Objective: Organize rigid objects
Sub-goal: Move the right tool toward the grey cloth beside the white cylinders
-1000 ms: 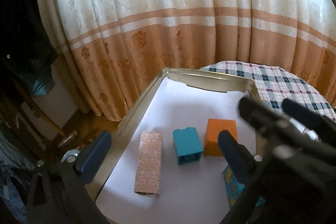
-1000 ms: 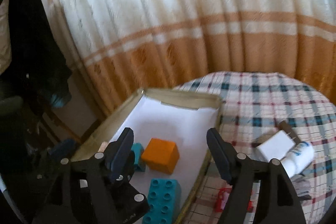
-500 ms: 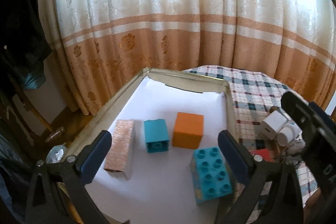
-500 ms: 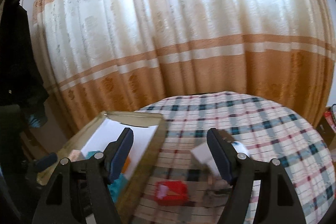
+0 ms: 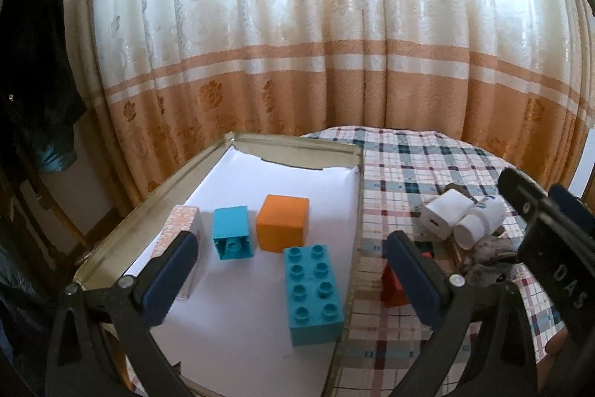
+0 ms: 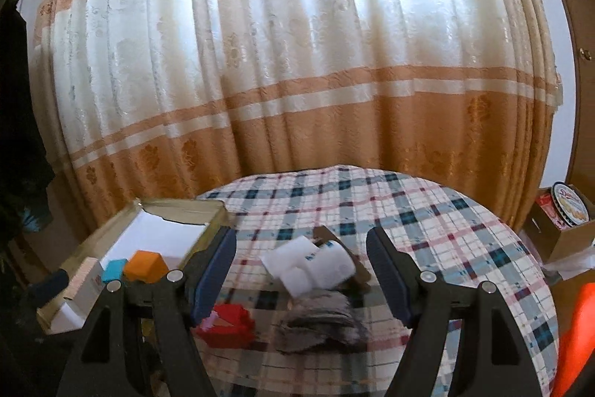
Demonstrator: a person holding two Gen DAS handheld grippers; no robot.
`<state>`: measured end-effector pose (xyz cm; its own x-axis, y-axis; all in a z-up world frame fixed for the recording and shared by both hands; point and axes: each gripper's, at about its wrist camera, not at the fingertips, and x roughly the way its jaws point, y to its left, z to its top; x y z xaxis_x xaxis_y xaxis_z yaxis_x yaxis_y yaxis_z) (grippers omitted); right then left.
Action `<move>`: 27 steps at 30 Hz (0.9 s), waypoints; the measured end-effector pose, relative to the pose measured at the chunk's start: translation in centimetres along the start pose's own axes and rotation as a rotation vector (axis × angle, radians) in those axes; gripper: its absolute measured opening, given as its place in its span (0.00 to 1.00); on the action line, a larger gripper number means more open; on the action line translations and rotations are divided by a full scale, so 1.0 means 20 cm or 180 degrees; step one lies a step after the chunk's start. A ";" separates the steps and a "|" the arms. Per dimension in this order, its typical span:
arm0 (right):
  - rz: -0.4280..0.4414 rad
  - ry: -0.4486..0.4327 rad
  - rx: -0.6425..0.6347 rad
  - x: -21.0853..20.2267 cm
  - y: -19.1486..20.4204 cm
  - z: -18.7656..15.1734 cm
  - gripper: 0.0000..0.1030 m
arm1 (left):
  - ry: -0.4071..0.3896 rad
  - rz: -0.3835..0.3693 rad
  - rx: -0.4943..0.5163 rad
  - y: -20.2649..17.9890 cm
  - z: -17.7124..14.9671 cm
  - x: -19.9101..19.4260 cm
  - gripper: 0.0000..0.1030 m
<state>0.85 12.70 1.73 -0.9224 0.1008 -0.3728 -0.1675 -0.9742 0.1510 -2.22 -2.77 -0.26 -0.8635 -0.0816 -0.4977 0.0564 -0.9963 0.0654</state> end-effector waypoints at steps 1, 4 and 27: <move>-0.0013 0.0028 0.0024 0.00 -0.01 0.00 0.73 | -0.0028 0.0000 0.0000 -0.01 0.00 -0.01 0.99; -0.0041 0.0003 0.0109 -0.02 -0.06 0.00 0.73 | -0.0055 -0.0013 0.0039 -0.03 -0.01 -0.02 0.99; -0.0409 0.0389 0.0461 -0.04 -0.35 -0.05 0.72 | 0.0037 -0.0207 0.0134 -0.12 -0.07 -0.08 0.99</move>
<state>3.17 19.19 0.01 -0.8428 0.1883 -0.5043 -0.3372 -0.9150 0.2218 -0.23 -0.25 -0.91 -0.8587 -0.0173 -0.5121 -0.0210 -0.9974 0.0688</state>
